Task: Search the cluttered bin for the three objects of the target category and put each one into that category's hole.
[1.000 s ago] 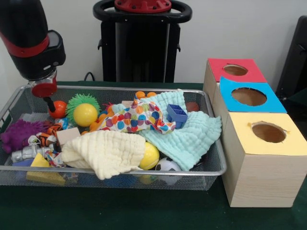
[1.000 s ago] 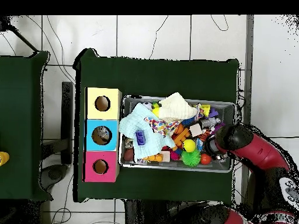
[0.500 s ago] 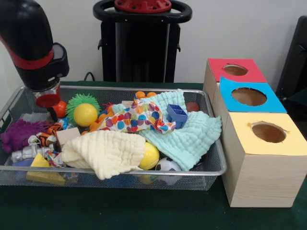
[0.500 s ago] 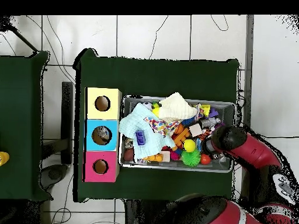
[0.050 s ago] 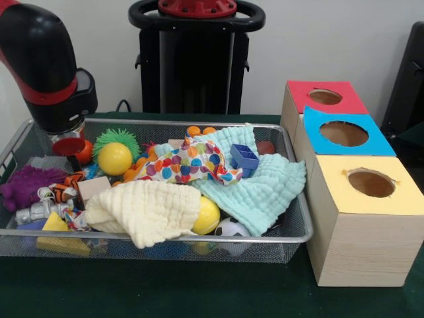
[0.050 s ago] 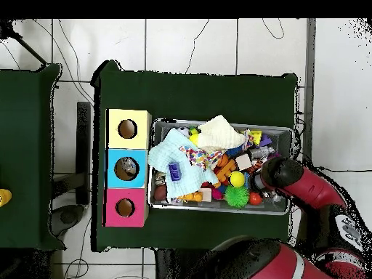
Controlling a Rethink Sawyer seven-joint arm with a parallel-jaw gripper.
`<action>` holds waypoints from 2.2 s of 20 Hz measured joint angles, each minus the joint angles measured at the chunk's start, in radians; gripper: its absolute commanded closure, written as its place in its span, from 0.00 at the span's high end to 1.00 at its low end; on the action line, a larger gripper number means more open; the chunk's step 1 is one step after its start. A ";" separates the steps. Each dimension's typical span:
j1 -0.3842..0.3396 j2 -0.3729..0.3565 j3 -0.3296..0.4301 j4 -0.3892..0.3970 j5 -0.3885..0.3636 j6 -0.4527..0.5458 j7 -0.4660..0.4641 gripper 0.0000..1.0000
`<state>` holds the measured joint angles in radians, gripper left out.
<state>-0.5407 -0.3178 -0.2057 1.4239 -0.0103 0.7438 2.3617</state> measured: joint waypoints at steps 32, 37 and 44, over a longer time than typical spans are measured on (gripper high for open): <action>0.037 0.005 0.000 -0.030 0.000 0.000 0.000 1.00; 0.041 0.005 0.000 -0.030 0.000 0.000 0.000 1.00; 0.063 0.003 0.000 -0.030 0.007 0.000 0.000 1.00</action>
<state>-0.4782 -0.3146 -0.2058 1.3940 -0.0030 0.7436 2.3617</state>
